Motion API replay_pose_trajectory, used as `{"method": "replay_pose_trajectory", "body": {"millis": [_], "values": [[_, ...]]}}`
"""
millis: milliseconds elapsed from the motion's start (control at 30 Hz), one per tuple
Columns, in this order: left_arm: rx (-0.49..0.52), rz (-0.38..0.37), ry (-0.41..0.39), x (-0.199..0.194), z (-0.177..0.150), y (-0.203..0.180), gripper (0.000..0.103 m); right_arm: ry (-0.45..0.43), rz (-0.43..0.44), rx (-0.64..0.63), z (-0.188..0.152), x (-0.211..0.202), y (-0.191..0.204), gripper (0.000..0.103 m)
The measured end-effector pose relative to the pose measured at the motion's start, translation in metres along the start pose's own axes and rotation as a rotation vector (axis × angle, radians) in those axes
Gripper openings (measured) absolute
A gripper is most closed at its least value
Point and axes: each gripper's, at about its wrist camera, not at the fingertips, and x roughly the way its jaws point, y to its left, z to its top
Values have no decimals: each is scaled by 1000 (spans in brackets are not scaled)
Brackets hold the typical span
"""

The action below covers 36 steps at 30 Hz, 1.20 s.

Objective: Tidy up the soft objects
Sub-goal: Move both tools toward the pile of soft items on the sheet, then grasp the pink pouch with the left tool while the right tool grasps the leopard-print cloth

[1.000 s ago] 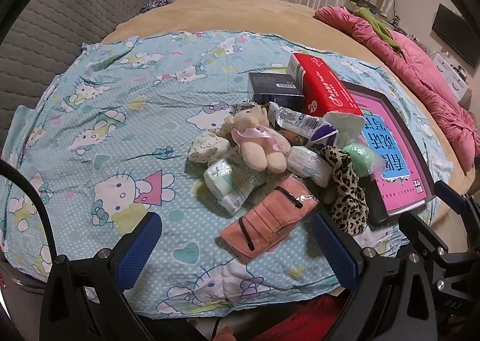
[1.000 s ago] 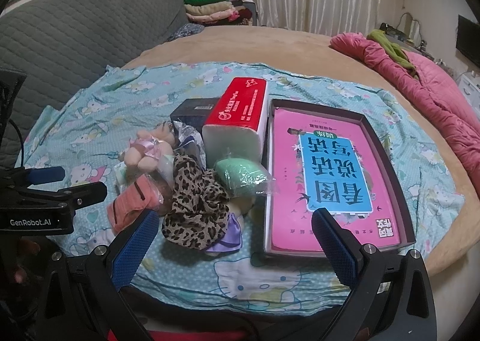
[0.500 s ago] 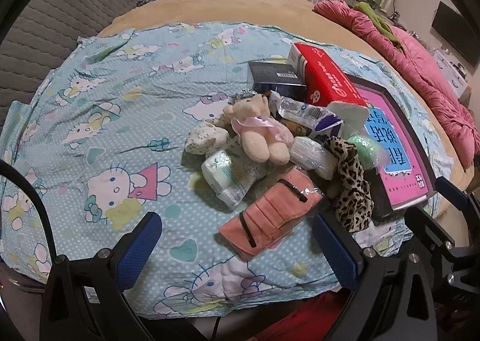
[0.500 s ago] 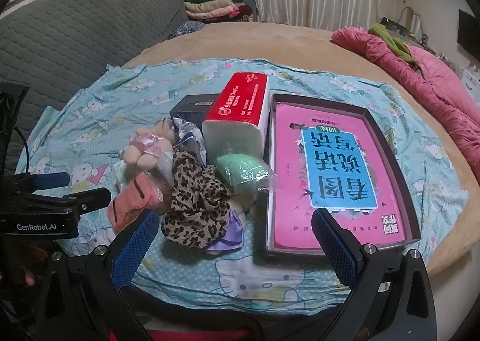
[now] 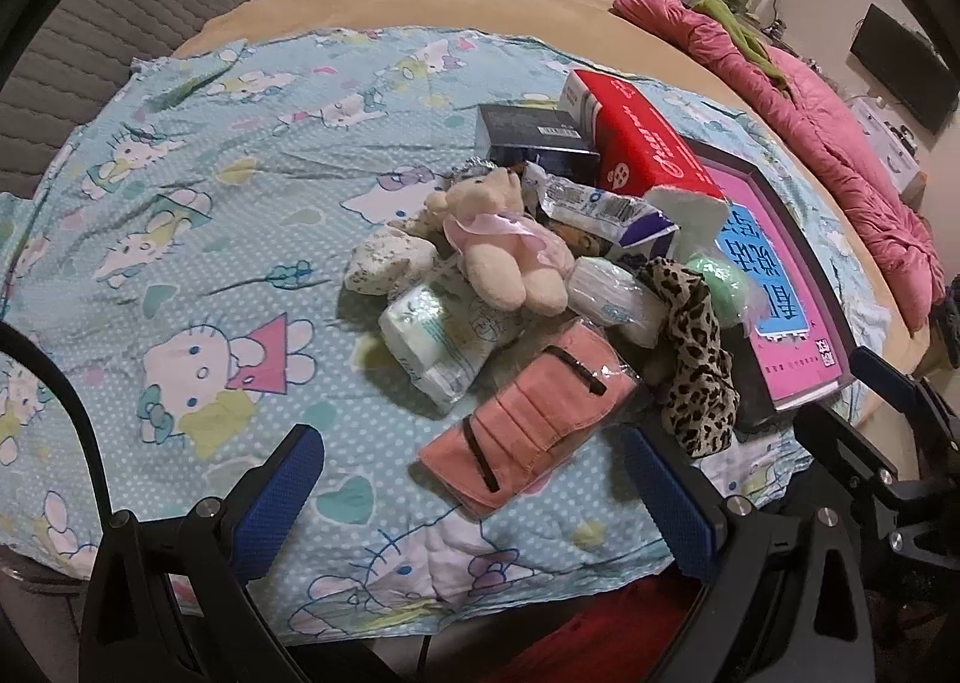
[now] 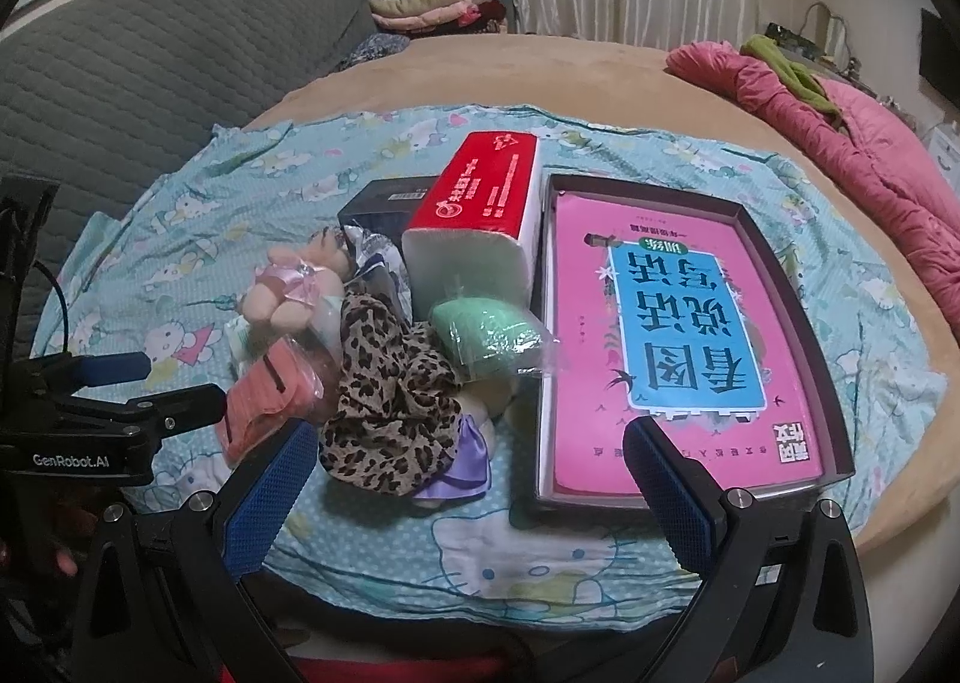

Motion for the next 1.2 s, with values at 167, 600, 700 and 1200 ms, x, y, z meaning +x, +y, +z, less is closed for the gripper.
{"method": "replay_pose_trajectory", "body": {"millis": [167, 600, 700, 1200], "values": [[17, -13, 17, 10, 0, -3, 101, -4, 11, 0, 3, 10, -1, 102], [71, -39, 62, 38, 1, -9, 83, 81, 70, -11, 10, 34, 7, 102], [85, -55, 68, 42, 0, -11, 81, 100, 88, -7, 12, 40, 9, 102], [90, -104, 86, 48, -1, -8, 63, 142, 178, -44, 16, 66, 28, 53]]}}
